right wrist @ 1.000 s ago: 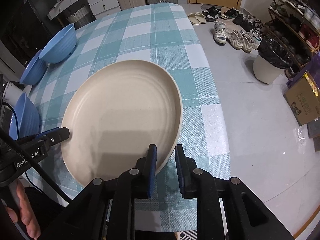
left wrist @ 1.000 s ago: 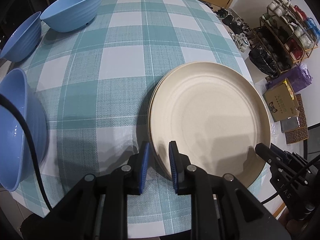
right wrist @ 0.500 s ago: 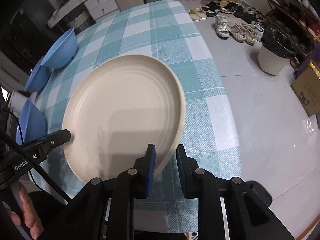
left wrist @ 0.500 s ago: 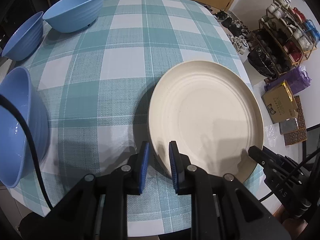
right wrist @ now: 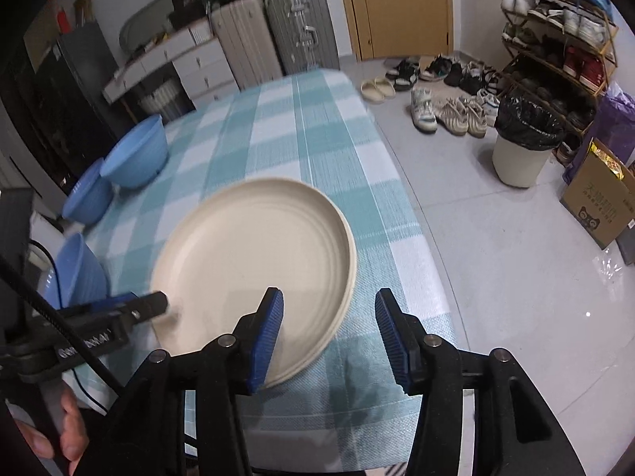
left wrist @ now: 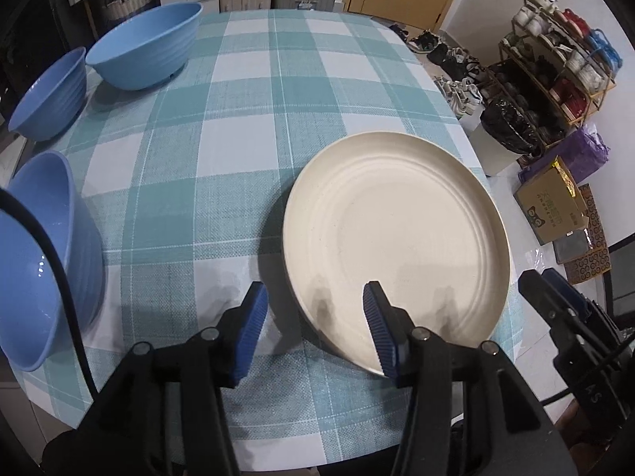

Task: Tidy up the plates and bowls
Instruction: 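Open both grippers and back away from the stacked cream plates, then turn both tools toward the blue bowls on the cloth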

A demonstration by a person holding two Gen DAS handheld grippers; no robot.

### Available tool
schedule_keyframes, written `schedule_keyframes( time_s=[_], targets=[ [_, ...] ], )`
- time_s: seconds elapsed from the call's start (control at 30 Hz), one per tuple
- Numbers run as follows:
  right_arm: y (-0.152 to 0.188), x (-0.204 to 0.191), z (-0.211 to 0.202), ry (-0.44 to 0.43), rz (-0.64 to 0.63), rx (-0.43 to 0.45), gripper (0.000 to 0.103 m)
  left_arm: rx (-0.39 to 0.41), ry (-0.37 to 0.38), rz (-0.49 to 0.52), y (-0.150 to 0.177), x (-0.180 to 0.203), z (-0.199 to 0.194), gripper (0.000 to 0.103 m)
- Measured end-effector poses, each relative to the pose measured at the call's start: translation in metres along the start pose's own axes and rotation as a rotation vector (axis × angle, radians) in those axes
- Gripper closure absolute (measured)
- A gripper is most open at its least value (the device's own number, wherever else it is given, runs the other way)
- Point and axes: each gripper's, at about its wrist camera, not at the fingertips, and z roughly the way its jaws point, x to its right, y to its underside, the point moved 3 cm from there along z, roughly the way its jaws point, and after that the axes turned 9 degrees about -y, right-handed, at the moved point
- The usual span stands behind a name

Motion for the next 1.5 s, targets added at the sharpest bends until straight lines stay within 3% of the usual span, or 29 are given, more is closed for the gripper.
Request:
schedule_keyframes(
  time_s=[0.2,0.37,0.43,0.47,0.5,0.57,0.73,0.83,0.97,1.07,1.3,1.5],
  targets=[
    [0.004,-0.015,-0.014,-0.028,-0.037,0.066,0.038,0.038,0.035,0.007,0.001,-0.003,-0.014,0.052],
    [0.009,-0.023,-0.030,-0.077,-0.006,0.148,0.024,0.150,-0.008,0.049,0.005,-0.004,-0.036,0.049],
    [0.010,-0.026,-0.035,-0.088,-0.003,0.169,0.023,0.186,-0.024,0.062,0.006,-0.004,-0.044,0.038],
    [0.011,-0.026,-0.036,-0.090,-0.004,0.173,0.023,0.213,-0.026,0.064,0.007,-0.005,-0.049,0.024],
    [0.012,-0.028,-0.038,-0.093,-0.003,0.179,0.023,0.240,-0.024,0.061,0.008,-0.006,-0.054,0.018],
    [0.014,-0.030,-0.041,-0.101,0.001,0.187,0.022,0.306,-0.017,0.064,0.010,-0.008,-0.065,0.017],
    [0.021,-0.039,-0.047,-0.148,0.002,0.209,0.017,0.389,-0.023,0.068,0.014,-0.018,-0.085,0.016],
    [0.026,-0.048,-0.047,-0.158,-0.014,0.221,0.016,0.420,-0.019,0.053,0.016,-0.027,-0.092,0.010],
    [0.031,-0.056,-0.043,-0.162,-0.024,0.232,0.004,0.481,-0.049,0.052,0.017,-0.041,-0.101,0.008],
    [0.032,-0.063,-0.042,-0.177,-0.030,0.250,0.003,0.516,-0.040,0.021,0.017,-0.053,-0.104,0.004],
    [0.027,-0.074,-0.037,-0.165,-0.011,0.358,0.001,0.534,-0.037,-0.018,0.020,-0.069,-0.094,0.004],
    [0.022,-0.077,-0.028,-0.158,-0.026,0.353,0.001,0.532,0.013,-0.062,0.025,-0.076,-0.090,0.004]
  ],
)
